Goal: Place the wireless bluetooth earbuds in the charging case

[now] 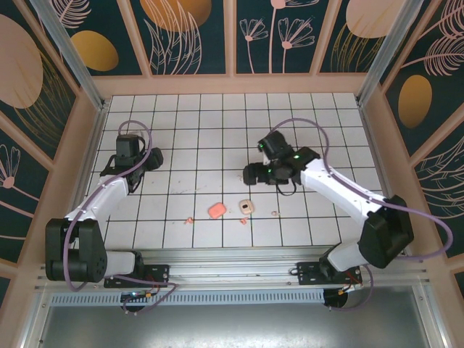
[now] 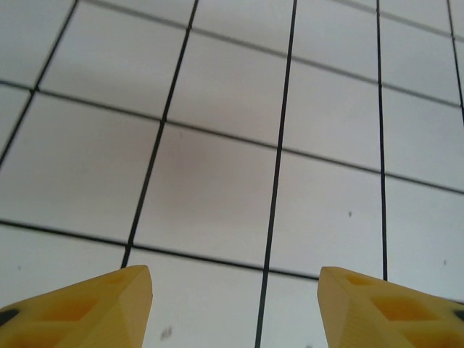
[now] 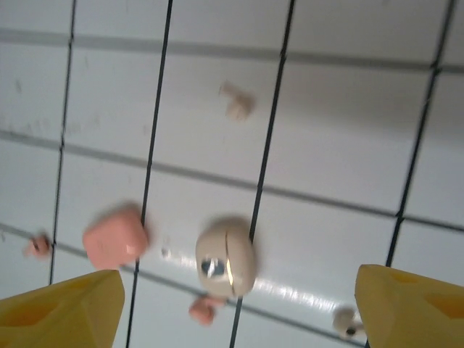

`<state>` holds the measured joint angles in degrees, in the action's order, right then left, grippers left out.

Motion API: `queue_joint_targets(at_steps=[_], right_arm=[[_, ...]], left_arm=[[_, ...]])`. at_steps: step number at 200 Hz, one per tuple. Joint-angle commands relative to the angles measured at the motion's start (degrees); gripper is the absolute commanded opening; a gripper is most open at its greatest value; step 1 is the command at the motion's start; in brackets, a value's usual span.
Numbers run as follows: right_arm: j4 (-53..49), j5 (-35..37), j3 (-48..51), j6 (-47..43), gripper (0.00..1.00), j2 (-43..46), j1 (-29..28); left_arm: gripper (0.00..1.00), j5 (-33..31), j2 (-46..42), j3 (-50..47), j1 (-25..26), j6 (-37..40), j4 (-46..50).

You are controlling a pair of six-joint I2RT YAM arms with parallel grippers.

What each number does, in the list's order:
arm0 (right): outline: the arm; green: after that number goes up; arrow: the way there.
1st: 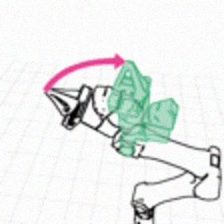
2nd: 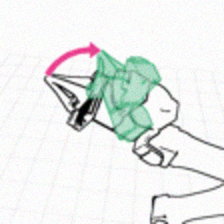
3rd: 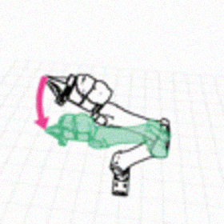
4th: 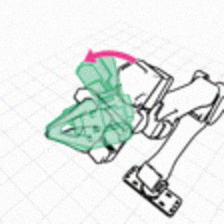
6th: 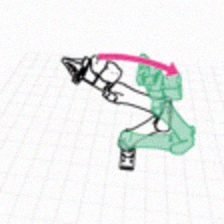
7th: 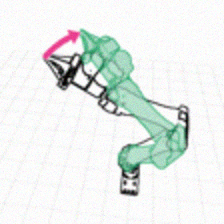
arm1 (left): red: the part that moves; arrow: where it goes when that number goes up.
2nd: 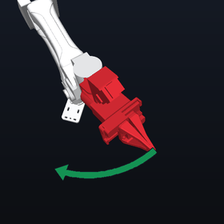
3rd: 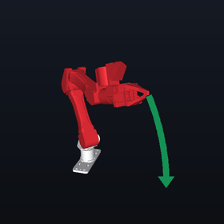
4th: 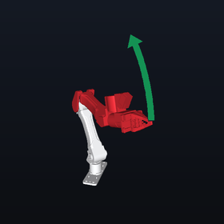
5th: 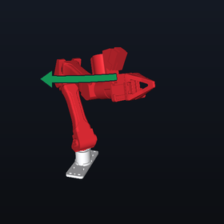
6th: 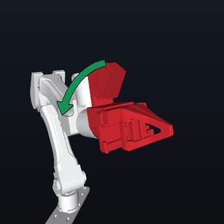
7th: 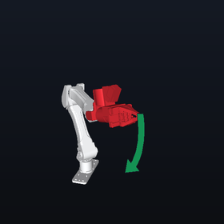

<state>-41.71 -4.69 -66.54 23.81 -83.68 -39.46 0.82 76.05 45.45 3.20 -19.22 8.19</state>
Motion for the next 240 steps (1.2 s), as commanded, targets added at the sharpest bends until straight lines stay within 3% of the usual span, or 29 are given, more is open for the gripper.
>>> queue_joint_targets(at_steps=[1, 33, 134, 240], right_arm=[[-7.77, -0.93, -3.05, 2.48, 0.79, -3.85, -2.58], [-9.78, -1.12, -4.79, 0.51, 0.70, -11.00, -5.98], [-5.98, -4.19, -4.92, -4.21, 0.67, -20.23, -7.82], [-2.95, 0.46, -3.79, -5.27, 0.63, -24.83, -9.30]], left_arm=[[0.61, 2.76, -0.97, 1.33, -0.13, -2.57, 6.13], [0.56, 5.68, -0.29, 0.33, -0.13, -4.13, 5.86], [0.57, 5.69, -1.34, -2.12, -0.13, -5.56, 4.21], [0.59, 3.86, -2.88, -2.47, -0.11, -6.06, 3.77]])
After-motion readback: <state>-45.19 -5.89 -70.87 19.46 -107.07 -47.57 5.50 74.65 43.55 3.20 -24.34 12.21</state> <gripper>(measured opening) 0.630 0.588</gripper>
